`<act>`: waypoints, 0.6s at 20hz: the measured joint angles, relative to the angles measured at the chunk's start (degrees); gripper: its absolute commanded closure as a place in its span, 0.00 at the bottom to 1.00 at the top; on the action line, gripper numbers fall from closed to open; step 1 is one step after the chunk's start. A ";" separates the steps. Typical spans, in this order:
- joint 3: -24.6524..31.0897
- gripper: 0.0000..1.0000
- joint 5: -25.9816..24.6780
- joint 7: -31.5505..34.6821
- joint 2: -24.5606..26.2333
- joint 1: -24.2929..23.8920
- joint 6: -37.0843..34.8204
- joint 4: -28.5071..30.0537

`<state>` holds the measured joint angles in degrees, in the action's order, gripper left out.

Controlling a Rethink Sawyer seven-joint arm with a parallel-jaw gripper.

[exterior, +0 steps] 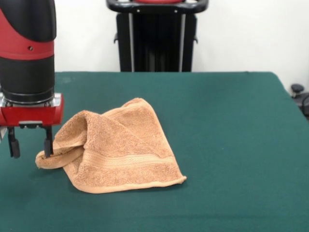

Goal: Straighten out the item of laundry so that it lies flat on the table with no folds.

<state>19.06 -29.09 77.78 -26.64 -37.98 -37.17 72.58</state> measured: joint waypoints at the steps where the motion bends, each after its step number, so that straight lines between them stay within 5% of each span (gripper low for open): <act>1: 0.01 0.00 0.02 0.00 0.25 -0.03 0.00 -0.17; 12: 0.01 0.00 0.01 0.00 4.10 -0.09 0.13 -0.56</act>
<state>19.06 -29.08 77.78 -22.54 -38.07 -37.04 72.02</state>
